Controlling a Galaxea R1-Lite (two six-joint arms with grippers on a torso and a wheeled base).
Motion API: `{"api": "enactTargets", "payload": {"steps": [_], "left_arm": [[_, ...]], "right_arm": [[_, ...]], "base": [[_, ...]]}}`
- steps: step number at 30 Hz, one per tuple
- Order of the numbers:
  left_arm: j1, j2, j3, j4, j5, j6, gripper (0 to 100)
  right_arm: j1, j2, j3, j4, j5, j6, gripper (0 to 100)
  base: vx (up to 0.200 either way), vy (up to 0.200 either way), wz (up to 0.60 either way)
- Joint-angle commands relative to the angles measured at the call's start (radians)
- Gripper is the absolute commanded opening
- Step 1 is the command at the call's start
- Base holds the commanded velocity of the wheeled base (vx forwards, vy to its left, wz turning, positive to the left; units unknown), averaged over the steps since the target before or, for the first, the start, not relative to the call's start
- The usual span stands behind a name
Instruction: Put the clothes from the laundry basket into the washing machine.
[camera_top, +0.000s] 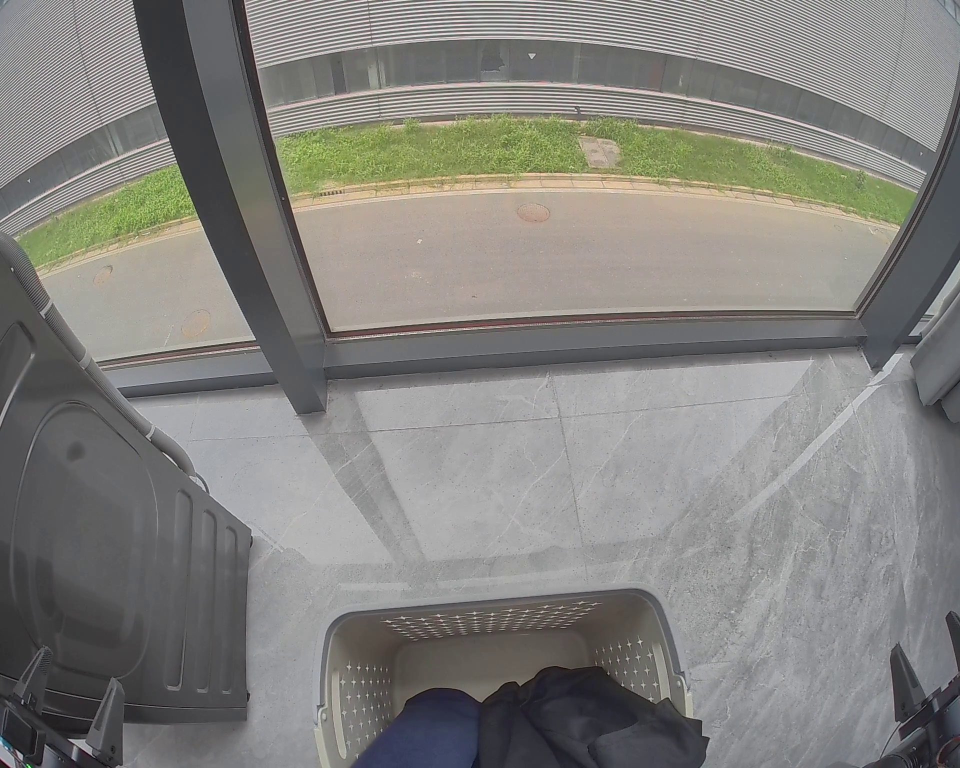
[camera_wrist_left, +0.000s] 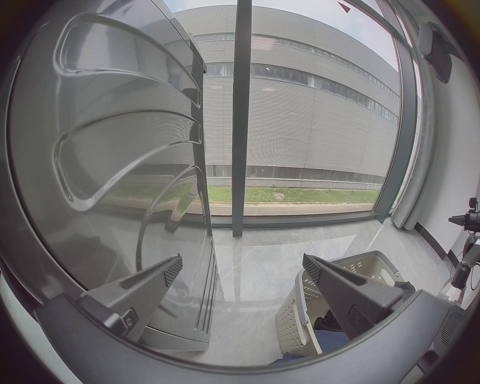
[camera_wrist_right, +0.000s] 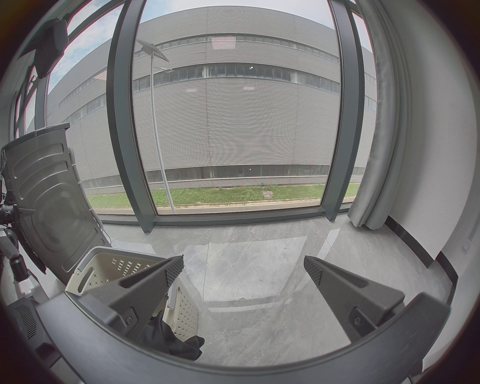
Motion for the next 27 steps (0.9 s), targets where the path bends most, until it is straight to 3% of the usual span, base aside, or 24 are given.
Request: {"api": "enactTargets", "payload": {"steps": [1, 27], "left_arm": [[0.001, -0.018, 0.015, 0.000, 0.001, 0.000, 100], [0.001, -0.018, 0.015, 0.000, 0.001, -0.002, 100]], "right_arm": [[0.000, 0.000, 0.018, 0.000, 0.000, 0.000, 100], [0.000, 0.000, 0.018, 0.000, 0.000, 0.000, 100]], "base": [[-0.200, 0.000, 0.00], [-0.200, 0.000, 0.00]]}}
